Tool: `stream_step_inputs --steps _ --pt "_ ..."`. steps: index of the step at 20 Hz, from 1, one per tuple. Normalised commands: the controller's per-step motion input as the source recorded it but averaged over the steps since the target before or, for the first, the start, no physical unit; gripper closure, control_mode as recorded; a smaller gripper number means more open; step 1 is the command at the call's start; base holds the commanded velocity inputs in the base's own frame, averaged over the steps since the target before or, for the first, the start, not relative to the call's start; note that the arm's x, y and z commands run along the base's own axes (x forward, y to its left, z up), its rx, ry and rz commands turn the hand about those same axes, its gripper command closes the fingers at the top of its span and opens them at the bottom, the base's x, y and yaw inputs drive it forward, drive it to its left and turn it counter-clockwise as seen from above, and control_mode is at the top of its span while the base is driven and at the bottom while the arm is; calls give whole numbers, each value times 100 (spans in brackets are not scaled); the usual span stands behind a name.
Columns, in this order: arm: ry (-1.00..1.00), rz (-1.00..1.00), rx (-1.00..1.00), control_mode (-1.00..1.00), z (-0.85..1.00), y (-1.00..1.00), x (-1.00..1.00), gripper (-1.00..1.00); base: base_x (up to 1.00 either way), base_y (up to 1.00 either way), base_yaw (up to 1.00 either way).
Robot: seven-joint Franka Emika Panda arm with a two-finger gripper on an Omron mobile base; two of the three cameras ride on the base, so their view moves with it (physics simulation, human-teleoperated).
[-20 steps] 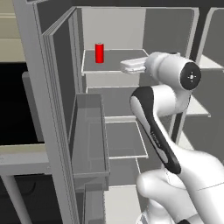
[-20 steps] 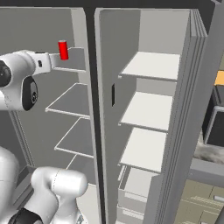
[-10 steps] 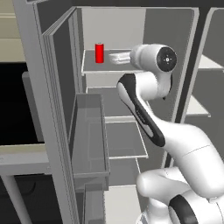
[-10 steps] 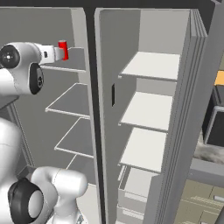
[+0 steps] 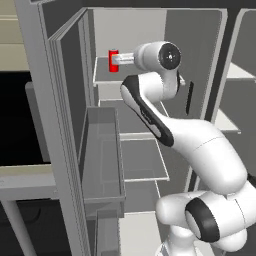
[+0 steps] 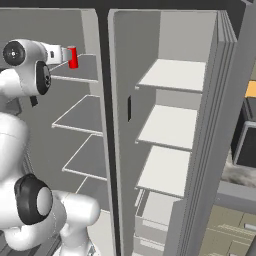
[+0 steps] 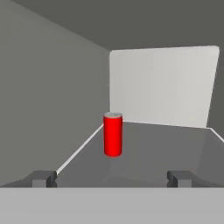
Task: Open the fridge, grab two sodas, and place both sodas inside the bowl with ice on the dining counter.
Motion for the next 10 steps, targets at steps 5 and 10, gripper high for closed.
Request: stream_step_inputs --steps 5,10 --pt "1 0 0 -100 0 7 37 -100 0 0 0" --pt "6 -1 0 -100 0 0 55 -100 0 0 0"
